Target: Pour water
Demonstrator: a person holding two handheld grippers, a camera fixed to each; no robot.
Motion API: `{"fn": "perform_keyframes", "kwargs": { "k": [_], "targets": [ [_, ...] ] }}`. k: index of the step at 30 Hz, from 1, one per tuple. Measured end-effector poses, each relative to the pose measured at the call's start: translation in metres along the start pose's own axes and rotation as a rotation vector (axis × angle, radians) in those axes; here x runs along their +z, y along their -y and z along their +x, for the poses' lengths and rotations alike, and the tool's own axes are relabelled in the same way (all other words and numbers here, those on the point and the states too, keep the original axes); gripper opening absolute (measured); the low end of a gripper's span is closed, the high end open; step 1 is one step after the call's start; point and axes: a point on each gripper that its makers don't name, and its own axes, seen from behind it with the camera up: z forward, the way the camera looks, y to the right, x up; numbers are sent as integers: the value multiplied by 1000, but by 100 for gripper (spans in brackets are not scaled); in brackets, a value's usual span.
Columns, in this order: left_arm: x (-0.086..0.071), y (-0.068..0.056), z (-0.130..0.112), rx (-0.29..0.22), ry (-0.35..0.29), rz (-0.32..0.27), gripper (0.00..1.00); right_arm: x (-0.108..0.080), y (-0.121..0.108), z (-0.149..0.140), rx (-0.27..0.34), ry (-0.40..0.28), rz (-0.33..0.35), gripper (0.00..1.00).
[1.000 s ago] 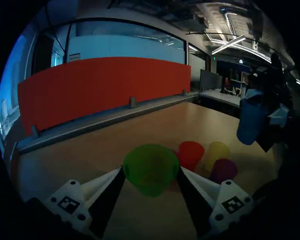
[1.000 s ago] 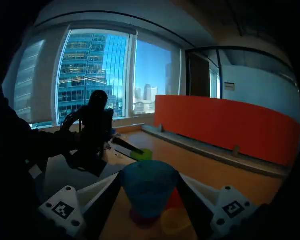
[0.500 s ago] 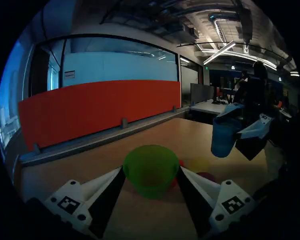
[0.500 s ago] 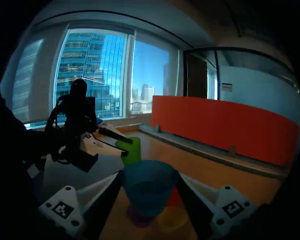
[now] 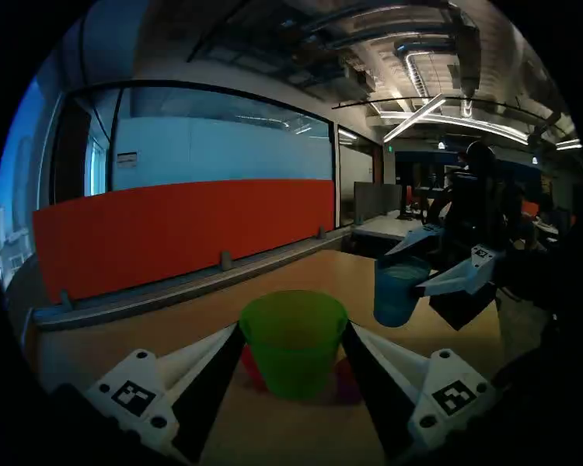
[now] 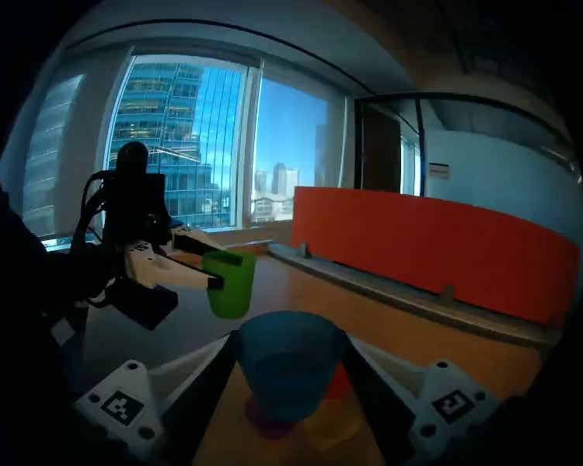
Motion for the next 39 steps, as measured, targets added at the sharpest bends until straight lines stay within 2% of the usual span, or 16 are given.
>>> {"fn": "perform_keyframes", "kwargs": {
  "k": [14,32,39],
  "targets": [
    [-11,-6,9,-11,-32,-11,88,0,4,6,-4,-6,2,94],
    [-21,-28,8,-3,-33,-45,88,7,13,32,-19,-38,14,94],
    [-26,-36,8,2,-36,-61,88,8,17,41,-47,-44,17,94]
  ]
}}
